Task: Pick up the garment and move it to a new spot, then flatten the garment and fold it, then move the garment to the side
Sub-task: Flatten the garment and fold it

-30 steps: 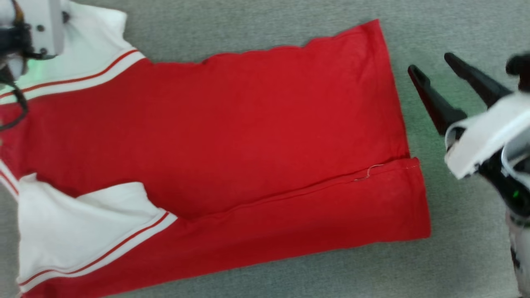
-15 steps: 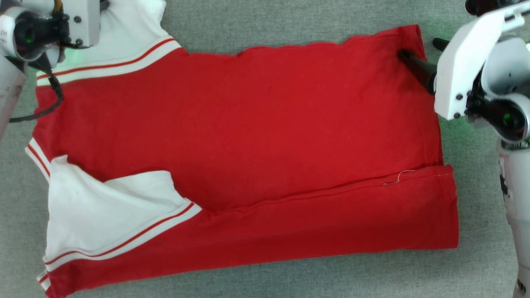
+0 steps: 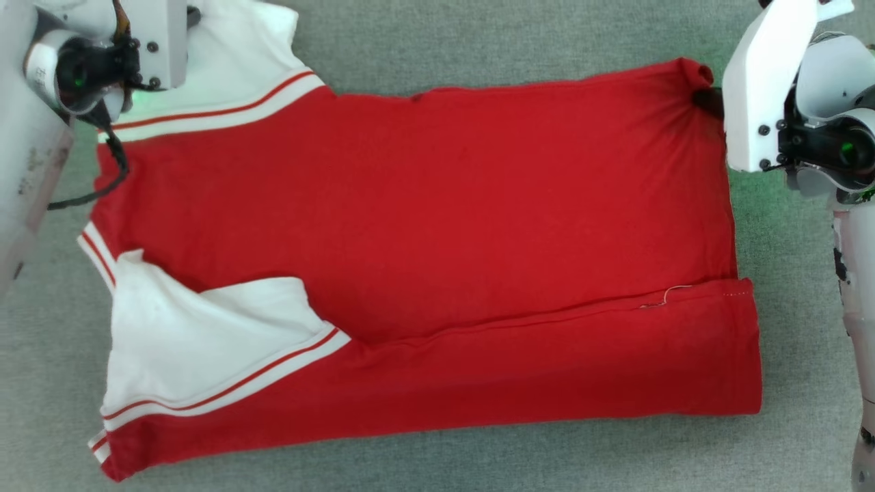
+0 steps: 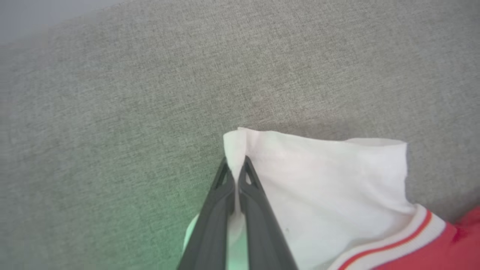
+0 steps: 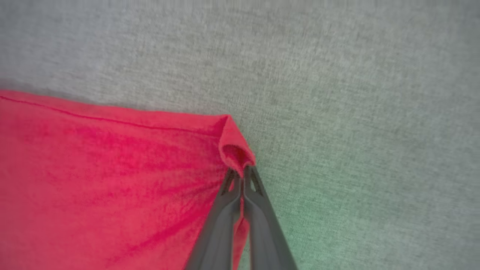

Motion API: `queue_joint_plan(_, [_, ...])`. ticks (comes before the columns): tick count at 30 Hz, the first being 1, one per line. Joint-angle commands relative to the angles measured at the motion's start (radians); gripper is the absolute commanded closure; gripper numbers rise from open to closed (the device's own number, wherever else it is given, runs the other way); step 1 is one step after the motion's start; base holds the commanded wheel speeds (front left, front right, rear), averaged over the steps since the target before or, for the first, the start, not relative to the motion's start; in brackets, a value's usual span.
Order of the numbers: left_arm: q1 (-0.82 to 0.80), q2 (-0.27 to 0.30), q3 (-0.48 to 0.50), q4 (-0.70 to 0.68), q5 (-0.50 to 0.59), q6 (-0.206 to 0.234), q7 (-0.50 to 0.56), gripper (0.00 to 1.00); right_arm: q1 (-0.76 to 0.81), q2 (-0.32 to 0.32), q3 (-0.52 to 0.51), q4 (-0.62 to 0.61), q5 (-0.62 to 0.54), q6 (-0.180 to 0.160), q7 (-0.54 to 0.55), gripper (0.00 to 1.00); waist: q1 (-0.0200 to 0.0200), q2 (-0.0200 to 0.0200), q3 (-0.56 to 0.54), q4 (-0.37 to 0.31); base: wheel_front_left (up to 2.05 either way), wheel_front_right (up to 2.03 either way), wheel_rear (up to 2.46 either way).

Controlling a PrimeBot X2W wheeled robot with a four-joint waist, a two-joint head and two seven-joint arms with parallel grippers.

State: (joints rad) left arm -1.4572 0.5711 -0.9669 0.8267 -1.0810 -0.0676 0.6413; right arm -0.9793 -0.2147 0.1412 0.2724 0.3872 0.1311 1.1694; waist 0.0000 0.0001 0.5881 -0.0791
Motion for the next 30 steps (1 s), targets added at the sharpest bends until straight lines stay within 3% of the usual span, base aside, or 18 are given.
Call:
queue_joint_plan(1, [0.012,-0.006,0.003,0.013,-0.003,-0.009,-0.019,1.0,0.007,-0.004,-0.018,0.007,-0.01,-0.001,-0.027,1.0,0.0,-0.0001,-0.029,0.02,0.0,0.0,0.0])
queue_joint_plan(11, [0.043,-0.004,0.009,0.004,-0.023,-0.046,-0.082,1.0,0.072,-0.055,-0.03,-0.018,0.036,-0.001,-0.143,1.0,0.0,-0.0001,-0.132,0.071,0.0,0.0,0.0])
queue_joint_plan(20, [0.169,0.078,-0.011,-0.162,-0.04,-0.056,-0.119,1.0,0.246,-0.151,-0.003,-0.125,0.124,-0.001,-0.172,1.0,0.0,-0.0001,-0.245,0.116,0.0,0.0,0.0])
queue_joint_plan(24, [0.255,0.139,-0.019,-0.303,-0.048,-0.017,-0.122,1.0,0.346,-0.191,-0.009,-0.18,0.154,-0.001,-0.177,1.0,0.0,-0.0001,-0.287,0.134,0.0,0.0,0.0])
queue_joint_plan(30, [0.413,0.25,-0.031,-0.571,-0.088,0.103,-0.091,1.0,0.494,-0.221,-0.033,-0.265,0.194,-0.001,-0.17,1.0,0.0,-0.0001,-0.335,0.153,0.0,0.0,0.0])
